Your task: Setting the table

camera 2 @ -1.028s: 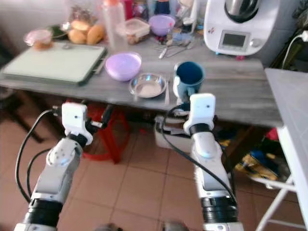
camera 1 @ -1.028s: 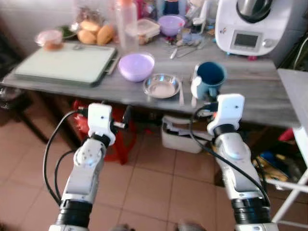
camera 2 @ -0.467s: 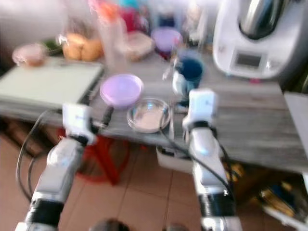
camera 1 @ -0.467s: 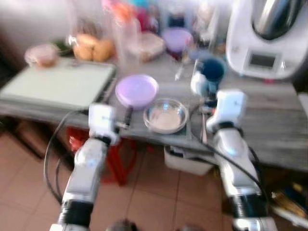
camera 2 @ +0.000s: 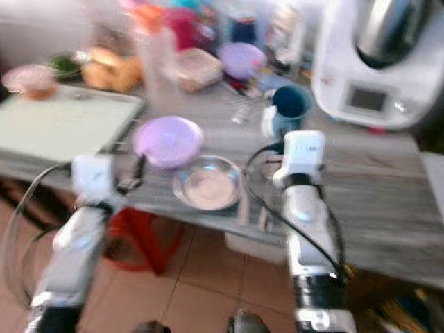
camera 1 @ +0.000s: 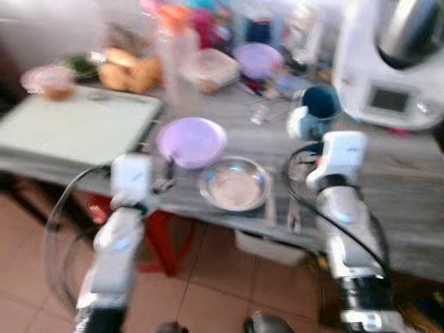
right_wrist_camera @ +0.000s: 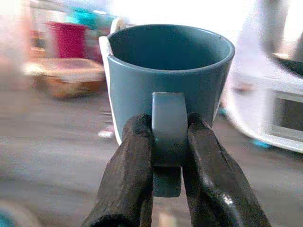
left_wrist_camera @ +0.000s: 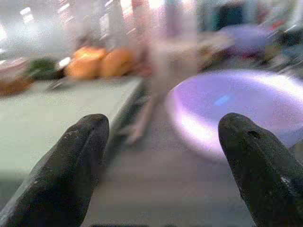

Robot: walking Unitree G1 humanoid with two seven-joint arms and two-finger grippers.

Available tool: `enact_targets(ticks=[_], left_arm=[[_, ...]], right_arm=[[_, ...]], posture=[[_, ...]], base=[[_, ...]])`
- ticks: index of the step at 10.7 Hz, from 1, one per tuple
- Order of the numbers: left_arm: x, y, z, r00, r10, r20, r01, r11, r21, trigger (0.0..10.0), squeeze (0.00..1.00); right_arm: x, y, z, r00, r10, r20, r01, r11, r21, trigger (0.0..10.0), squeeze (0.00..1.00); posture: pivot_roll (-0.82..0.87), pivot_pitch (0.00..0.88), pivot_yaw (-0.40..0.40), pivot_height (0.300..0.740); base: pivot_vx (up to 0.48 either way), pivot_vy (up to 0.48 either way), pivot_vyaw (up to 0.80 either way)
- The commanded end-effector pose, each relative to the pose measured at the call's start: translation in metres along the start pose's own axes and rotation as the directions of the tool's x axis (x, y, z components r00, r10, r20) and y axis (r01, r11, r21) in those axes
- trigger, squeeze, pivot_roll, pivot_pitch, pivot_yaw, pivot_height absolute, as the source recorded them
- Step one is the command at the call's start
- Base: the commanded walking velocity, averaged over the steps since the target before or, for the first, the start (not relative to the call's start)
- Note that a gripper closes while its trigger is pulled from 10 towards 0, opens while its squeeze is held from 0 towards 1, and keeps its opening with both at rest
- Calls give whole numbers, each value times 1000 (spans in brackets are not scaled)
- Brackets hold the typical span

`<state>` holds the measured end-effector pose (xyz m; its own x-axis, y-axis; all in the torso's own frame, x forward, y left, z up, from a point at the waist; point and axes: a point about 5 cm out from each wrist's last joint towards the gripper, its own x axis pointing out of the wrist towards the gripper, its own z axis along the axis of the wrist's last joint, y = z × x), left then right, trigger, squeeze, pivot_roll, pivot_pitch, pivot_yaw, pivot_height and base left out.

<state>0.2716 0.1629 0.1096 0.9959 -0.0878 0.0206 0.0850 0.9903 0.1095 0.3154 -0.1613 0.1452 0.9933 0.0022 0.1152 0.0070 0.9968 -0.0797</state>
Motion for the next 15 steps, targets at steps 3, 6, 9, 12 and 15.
enact_targets(ticks=[3,6,9,12,15], left_arm=[[-5,10,0,1000,-15,-23,17,998,68,10000,0],[-10,11,3,999,-25,-44,28,997,66,10000,0],[-17,13,3,997,-38,-64,43,996,75,10000,0],[-18,14,7,996,-43,-73,49,996,80,10000,0],[-23,15,4,995,-36,-91,43,996,78,10000,0]], right_arm=[[29,11,10,997,79,19,-80,996,37,10000,0],[37,21,4,992,127,-5,-126,990,57,10000,0],[32,20,-11,992,124,-35,-121,990,76,10000,0],[34,24,-16,990,132,-54,-128,989,79,10000,0],[28,18,-26,991,93,-94,-88,995,55,10000,0]], posture=[[42,0,16,740],[70,0,29,740],[84,0,45,740],[94,11,46,740],[94,20,46,740]], base=[[0,0,0],[0,0,0],[0,0,0],[0,0,0],[0,0,0]])
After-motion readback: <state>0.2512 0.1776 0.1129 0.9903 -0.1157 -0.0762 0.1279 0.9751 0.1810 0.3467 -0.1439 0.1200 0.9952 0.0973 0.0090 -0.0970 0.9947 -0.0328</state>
